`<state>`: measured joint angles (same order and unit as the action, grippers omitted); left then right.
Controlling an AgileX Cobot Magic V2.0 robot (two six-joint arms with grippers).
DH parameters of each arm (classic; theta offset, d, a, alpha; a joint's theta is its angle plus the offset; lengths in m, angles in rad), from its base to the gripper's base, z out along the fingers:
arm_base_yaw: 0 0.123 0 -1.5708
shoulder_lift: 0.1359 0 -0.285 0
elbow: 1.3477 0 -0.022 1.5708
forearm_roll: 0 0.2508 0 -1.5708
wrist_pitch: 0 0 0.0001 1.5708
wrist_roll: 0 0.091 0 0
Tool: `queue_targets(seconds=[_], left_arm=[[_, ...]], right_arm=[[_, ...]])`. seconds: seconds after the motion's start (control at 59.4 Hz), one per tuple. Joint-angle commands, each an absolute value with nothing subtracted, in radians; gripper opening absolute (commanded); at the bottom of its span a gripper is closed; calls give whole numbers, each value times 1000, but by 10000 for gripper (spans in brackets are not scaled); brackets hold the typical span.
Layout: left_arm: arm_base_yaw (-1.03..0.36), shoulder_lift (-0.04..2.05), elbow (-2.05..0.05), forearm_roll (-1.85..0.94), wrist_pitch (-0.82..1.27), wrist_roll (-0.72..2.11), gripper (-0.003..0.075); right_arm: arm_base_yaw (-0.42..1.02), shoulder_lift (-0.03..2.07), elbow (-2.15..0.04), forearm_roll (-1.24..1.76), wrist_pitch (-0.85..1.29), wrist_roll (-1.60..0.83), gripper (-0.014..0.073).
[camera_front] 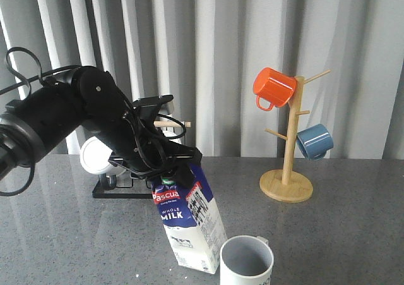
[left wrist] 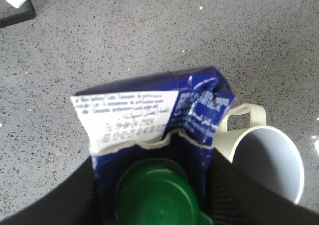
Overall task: Place milk next to cup
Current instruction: 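Lift the milk carton and carry it toward the white mug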
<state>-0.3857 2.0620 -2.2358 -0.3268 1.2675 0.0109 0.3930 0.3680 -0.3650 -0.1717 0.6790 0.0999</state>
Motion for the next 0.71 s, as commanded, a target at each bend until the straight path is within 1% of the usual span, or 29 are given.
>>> queue_targets(seconds=[0.0, 0.101, 0.303, 0.589, 0.69], left_arm=[[-391, 2003, -2269, -353, 1249, 0, 47], [-391, 2003, -2269, -353, 1249, 5, 66], [-391, 2003, -2269, -353, 1249, 5, 136], [-391, 2003, -2269, -353, 1249, 5, 209], [-391, 2003, -2269, -353, 1249, 5, 250]], right_arm=[[393, 376, -393, -178, 617, 93, -8], [393, 376, -393, -178, 617, 93, -8], [393, 376, -393, -178, 617, 93, -7], [393, 376, -393, -178, 616, 93, -7], [393, 376, -393, -178, 616, 93, -7]])
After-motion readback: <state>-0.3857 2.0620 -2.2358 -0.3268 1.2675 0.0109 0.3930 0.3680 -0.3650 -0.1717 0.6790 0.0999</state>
